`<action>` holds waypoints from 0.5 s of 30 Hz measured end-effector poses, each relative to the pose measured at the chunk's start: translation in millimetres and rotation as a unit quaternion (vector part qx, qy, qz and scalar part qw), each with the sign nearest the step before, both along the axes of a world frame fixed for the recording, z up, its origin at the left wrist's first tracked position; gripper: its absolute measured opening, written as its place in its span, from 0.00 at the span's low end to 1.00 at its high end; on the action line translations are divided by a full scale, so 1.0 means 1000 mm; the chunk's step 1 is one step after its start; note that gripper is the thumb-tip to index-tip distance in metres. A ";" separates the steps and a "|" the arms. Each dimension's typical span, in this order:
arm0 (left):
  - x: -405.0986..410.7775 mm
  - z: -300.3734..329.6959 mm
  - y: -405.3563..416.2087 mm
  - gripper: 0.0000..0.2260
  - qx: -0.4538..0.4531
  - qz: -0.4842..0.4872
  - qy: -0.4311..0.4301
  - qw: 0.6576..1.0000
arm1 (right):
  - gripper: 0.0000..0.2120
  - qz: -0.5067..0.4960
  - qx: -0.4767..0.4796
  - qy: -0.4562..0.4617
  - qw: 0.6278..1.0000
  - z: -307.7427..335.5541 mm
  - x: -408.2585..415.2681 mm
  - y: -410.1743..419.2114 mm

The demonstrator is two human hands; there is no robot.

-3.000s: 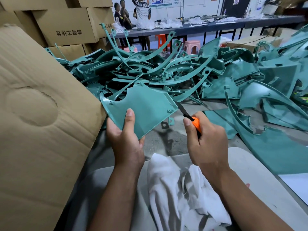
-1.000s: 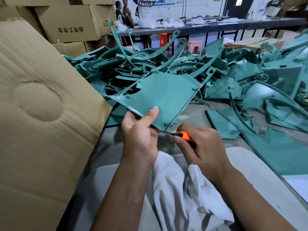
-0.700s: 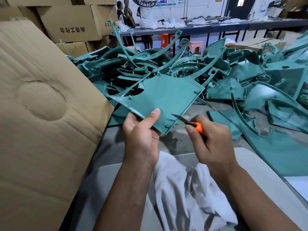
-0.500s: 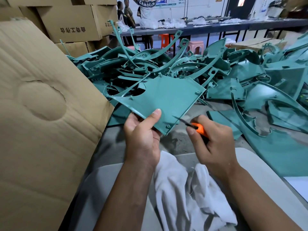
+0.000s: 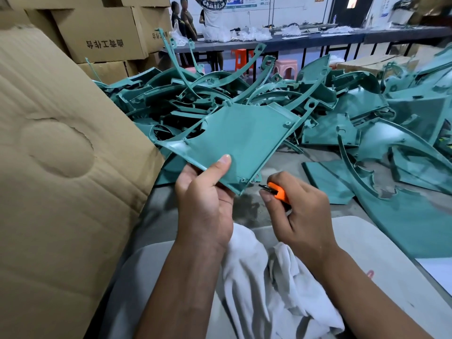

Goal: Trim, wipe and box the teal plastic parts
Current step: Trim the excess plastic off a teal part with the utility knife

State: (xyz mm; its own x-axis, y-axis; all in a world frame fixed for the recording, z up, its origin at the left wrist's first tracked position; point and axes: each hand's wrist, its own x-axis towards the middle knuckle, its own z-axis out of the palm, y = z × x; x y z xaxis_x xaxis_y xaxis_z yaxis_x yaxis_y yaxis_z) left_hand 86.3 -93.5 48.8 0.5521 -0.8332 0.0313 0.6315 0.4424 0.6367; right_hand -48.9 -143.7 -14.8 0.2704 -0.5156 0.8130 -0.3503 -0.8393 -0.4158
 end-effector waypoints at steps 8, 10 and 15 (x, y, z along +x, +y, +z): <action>0.002 -0.002 0.004 0.18 -0.004 -0.012 -0.006 1.000 | 0.13 -0.067 0.029 -0.077 0.994 0.005 -0.013 -0.016; 0.002 -0.003 0.003 0.18 -0.007 -0.021 -0.012 1.000 | 0.13 -0.081 0.033 -0.073 0.994 0.004 -0.020 -0.020; 0.002 -0.001 0.005 0.24 -0.027 -0.045 -0.032 0.998 | 0.10 -0.065 0.031 -0.086 0.994 0.005 -0.021 -0.020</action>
State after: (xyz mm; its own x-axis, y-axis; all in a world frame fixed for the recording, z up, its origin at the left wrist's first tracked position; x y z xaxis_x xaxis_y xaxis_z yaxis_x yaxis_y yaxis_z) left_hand 88.6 -88.7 47.9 0.4707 -0.8754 0.1100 0.6294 0.4205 0.6535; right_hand -69.8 -163.6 -9.3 0.0580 -0.5879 0.8069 -0.3731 -0.7624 -0.5287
